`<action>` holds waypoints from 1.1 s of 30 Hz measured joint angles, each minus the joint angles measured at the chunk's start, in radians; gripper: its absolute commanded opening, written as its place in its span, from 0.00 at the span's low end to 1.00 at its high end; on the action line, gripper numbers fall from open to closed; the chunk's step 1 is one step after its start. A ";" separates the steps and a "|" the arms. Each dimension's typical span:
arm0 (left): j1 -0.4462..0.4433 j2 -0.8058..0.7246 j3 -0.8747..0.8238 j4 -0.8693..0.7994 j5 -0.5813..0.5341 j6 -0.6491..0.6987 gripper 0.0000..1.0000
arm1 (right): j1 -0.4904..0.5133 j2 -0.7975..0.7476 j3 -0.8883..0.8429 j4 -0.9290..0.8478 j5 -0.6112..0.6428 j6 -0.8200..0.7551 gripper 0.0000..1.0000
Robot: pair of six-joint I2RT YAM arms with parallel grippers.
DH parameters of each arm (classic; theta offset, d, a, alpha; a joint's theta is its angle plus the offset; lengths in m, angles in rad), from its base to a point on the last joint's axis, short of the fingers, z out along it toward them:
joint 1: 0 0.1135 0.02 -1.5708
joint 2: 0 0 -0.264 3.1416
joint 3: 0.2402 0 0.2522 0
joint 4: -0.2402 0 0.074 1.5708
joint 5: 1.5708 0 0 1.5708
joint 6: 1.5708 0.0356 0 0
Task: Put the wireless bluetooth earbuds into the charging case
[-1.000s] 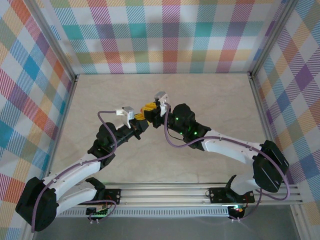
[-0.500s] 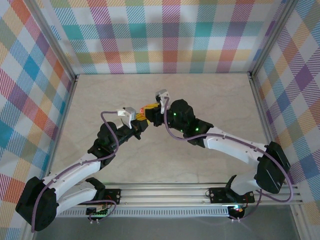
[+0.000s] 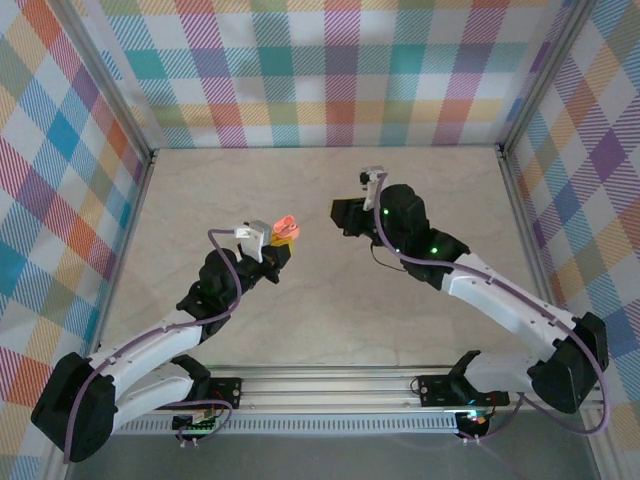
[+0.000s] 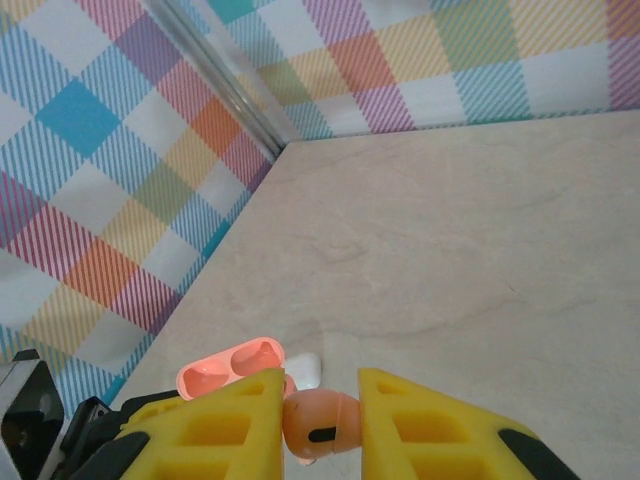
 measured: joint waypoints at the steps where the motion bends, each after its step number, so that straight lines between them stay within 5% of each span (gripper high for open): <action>1: 0.000 0.000 0.000 -0.002 0.000 0.000 0.00 | -0.013 -0.011 -0.011 -0.012 -0.003 0.008 0.23; 10: 0.000 -0.058 -0.007 -0.054 -0.007 0.000 0.00 | -0.146 0.017 -0.157 -0.137 -0.050 0.106 0.22; 22: 0.000 -0.140 -0.018 -0.125 -0.007 0.000 0.00 | -0.195 0.332 -0.250 -0.133 -0.204 0.217 0.22; 33: 0.000 -0.153 -0.026 -0.130 -0.010 0.000 0.00 | -0.202 0.457 -0.205 -0.146 -0.257 0.239 0.43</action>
